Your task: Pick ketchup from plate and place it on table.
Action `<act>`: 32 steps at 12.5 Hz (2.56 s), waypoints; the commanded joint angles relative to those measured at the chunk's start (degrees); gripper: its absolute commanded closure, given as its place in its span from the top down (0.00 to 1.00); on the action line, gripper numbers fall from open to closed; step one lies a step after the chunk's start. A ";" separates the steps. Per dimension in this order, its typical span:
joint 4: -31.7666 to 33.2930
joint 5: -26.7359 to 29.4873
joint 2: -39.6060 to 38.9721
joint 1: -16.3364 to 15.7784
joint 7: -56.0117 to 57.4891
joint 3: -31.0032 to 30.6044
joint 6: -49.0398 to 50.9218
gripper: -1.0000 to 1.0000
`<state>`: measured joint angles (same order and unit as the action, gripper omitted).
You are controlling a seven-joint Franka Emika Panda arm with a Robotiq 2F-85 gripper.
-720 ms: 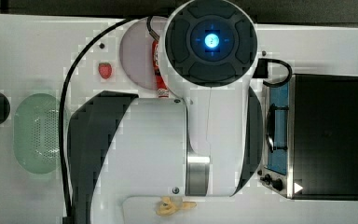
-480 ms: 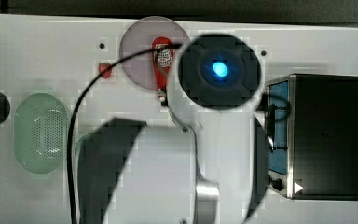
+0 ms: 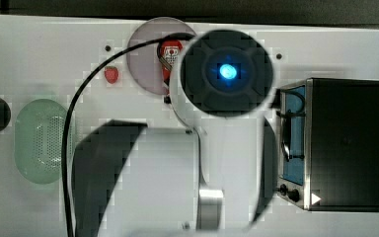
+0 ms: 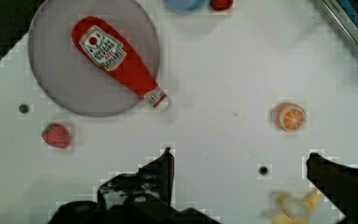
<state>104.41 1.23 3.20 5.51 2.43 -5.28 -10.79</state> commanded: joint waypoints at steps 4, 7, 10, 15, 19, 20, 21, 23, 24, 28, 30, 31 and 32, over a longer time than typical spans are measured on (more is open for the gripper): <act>0.93 0.09 -11.74 -1.32 9.16 -1.90 -7.28 1.00; 0.69 -0.15 -17.52 -1.50 20.92 -1.87 -12.97 1.00; -0.29 -1.54 -23.22 -1.54 29.51 -1.87 -19.68 1.00; -3.45 -5.12 -33.24 -2.87 31.66 -1.88 -27.11 1.00; -7.68 -6.18 -40.91 -4.16 32.02 -1.86 -34.05 1.00; -8.66 -6.22 -42.56 -4.37 32.03 -1.82 -35.33 1.00; -9.63 -6.27 -44.01 -4.51 32.03 -1.78 -36.50 1.00; -11.25 -7.40 -46.47 -4.63 32.02 -1.39 -37.39 1.00; -11.93 -8.62 -47.57 -4.65 32.02 -1.18 -38.02 1.00; -12.75 -9.47 -50.91 -4.99 32.03 -1.09 -43.64 0.96; -13.26 -9.45 -50.79 -5.03 31.92 -1.37 -44.19 0.71; -13.29 -9.44 -50.74 -5.00 31.92 -1.29 -44.13 0.60; -13.42 -9.44 -50.49 -4.97 31.91 -1.34 -44.24 0.60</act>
<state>92.32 -7.98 -48.37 0.44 32.03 -7.16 -55.31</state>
